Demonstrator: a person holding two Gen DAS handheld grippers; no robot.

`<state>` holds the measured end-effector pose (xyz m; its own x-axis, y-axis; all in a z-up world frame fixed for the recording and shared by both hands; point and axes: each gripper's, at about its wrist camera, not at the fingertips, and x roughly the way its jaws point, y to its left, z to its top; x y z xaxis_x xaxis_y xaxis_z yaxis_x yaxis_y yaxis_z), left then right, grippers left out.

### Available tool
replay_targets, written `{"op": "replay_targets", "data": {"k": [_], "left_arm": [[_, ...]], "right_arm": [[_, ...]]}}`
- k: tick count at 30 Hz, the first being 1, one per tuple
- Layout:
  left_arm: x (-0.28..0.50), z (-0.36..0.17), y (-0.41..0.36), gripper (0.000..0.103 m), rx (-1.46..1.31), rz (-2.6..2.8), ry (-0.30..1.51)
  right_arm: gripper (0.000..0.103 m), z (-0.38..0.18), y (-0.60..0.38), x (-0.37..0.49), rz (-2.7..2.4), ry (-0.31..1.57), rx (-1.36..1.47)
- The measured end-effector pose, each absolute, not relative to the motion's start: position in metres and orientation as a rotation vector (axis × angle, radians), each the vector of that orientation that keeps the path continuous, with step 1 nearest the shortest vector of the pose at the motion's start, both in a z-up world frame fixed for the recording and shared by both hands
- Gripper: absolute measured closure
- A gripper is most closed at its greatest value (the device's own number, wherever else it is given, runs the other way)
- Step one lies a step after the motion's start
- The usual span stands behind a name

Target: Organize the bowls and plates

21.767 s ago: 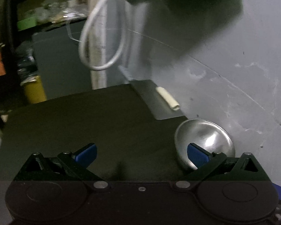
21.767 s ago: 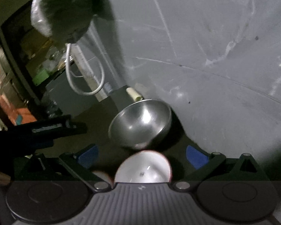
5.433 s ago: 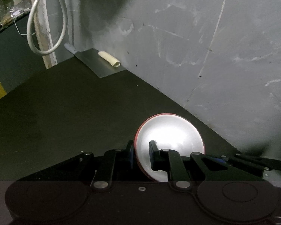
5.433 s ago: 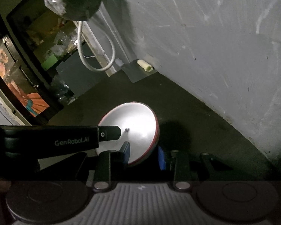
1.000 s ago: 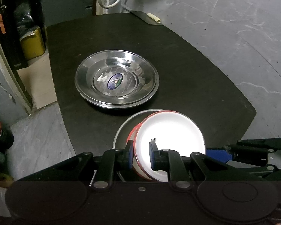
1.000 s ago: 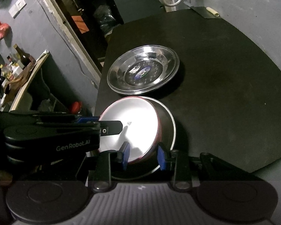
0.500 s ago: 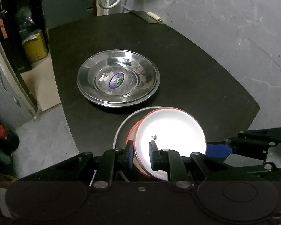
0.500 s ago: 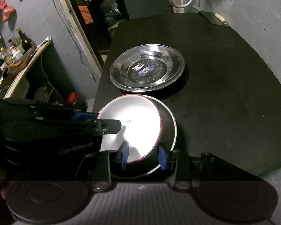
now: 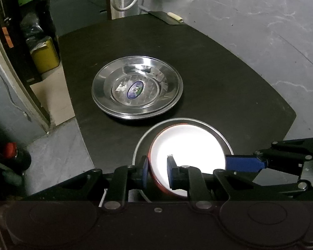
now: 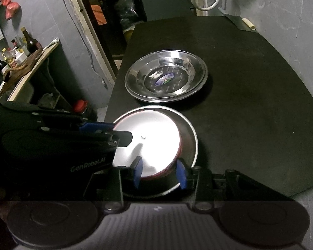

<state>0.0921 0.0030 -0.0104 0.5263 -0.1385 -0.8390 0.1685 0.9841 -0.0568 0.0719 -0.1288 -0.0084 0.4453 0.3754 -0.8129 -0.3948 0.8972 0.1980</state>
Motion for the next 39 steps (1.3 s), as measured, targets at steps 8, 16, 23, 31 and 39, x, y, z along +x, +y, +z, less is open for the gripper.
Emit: {"op": "replay_targets", "data": {"k": [8, 16, 23, 31, 39], "left_arm": [[0.089, -0.006, 0.010, 0.063, -0.005, -0.179, 0.968], [0.071, 0.016, 0.029, 0.006, -0.087, -0.133, 0.824], [0.057, 0.026, 0.051, 0.001, -0.151, -0.011, 0.678], [0.043, 0.032, 0.065, 0.001, -0.158, 0.133, 0.611], [0.040, 0.040, 0.053, 0.001, -0.146, 0.300, 0.689]], "right_arm": [[0.059, -0.001, -0.133, 0.070, 0.471, 0.972, -0.010], [0.015, 0.021, -0.155, 0.061, 0.427, 0.866, 0.054], [0.000, 0.038, -0.180, 0.055, 0.333, 0.742, 0.066], [0.000, 0.046, -0.180, 0.062, 0.333, 0.665, -0.108], [0.000, 0.042, -0.180, 0.081, 0.525, 0.717, -0.145]]}}
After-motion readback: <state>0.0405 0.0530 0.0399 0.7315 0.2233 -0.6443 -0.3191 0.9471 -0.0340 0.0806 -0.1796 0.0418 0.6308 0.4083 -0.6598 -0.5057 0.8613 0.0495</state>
